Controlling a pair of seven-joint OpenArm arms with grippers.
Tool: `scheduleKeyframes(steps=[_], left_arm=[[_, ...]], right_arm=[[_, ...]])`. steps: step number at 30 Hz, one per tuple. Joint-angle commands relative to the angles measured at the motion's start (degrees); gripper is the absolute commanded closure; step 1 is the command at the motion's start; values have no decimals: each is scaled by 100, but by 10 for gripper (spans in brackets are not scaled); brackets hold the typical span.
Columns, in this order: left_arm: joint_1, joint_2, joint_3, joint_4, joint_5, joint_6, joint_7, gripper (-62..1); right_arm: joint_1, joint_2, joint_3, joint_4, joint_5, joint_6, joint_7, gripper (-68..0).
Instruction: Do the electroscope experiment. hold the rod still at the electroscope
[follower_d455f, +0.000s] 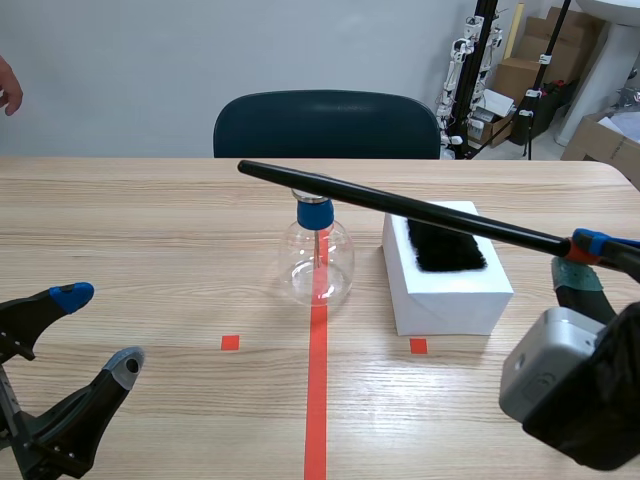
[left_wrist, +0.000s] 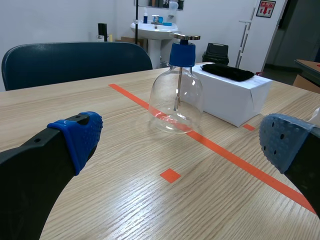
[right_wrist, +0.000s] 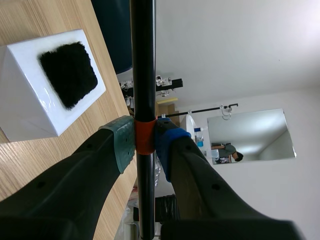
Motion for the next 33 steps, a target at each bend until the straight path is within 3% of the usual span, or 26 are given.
scheduleKeyframes(steps=[1,20,26,33], left_arm=[[-17,-39,-37,44,-57,-17,-116,-623],[-17,-39,-37,44,-57,-17,-116,-623],[-17,-39,-37,44,-57,-17,-116,-623],[-17,-39,-37,44,-57,-17,-116,-623]], right_arm=[[7,44,11,55,37,-83,42,0],[7,44,11,55,48,-83,42,0],[9,44,11,55,439,-133,42,0],[120,46,85,55,955,-407,-31,0]])
